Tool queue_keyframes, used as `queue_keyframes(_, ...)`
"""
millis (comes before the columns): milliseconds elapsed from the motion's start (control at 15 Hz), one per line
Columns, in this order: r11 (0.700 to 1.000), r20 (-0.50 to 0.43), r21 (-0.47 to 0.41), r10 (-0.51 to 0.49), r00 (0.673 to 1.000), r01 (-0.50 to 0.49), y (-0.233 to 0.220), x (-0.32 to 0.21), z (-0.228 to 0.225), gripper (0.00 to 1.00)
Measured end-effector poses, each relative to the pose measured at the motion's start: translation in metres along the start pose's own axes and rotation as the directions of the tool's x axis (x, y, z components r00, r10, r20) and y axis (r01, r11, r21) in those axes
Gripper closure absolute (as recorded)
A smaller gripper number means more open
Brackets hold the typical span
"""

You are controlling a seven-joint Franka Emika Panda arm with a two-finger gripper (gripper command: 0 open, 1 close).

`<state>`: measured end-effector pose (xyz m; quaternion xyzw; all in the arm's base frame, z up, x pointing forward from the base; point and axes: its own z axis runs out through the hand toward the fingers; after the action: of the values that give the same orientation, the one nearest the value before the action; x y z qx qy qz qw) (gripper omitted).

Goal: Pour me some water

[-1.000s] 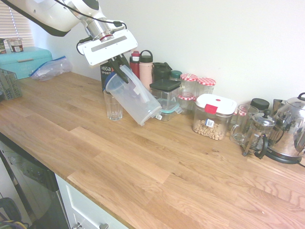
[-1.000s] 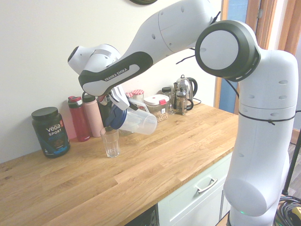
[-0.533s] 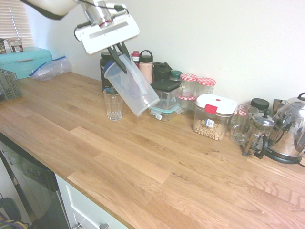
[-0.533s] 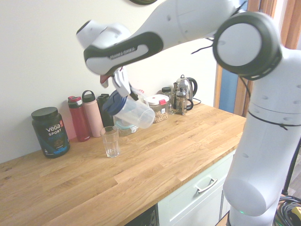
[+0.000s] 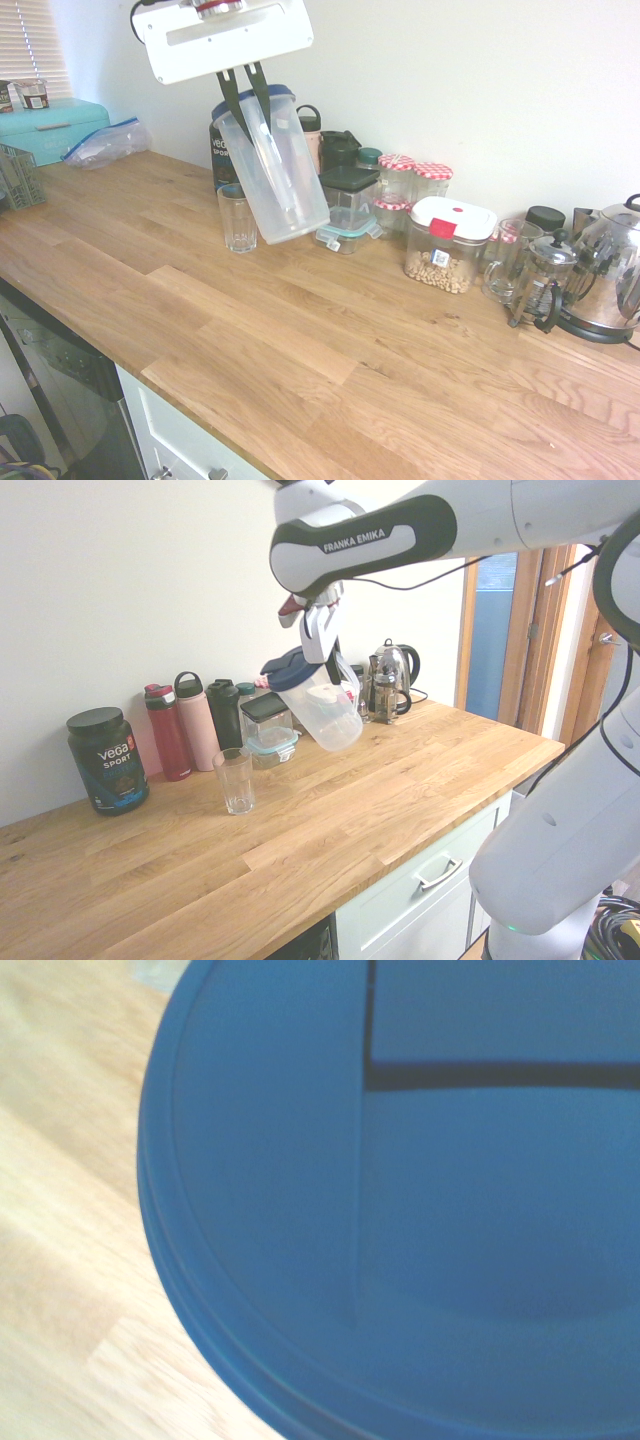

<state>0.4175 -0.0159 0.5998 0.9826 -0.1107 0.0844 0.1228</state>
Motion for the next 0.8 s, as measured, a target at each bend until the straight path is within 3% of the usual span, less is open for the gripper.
queue_keyframes(200, 0.985, 0.030, 0.063, 0.159, 0.987, -0.160, 0.056, -0.023, 0.033, 1.00)
queue_keyframes(400, 0.938, 0.038, 0.137, 0.316, 0.948, -0.318, 0.105, -0.044, 0.060, 1.00)
queue_keyframes(600, 0.862, 0.029, 0.224, 0.460, 0.887, -0.454, 0.127, -0.047, 0.093, 1.00)
queue_keyframes(800, 0.762, 0.004, 0.323, 0.592, 0.806, -0.561, 0.131, -0.035, 0.122, 1.00)
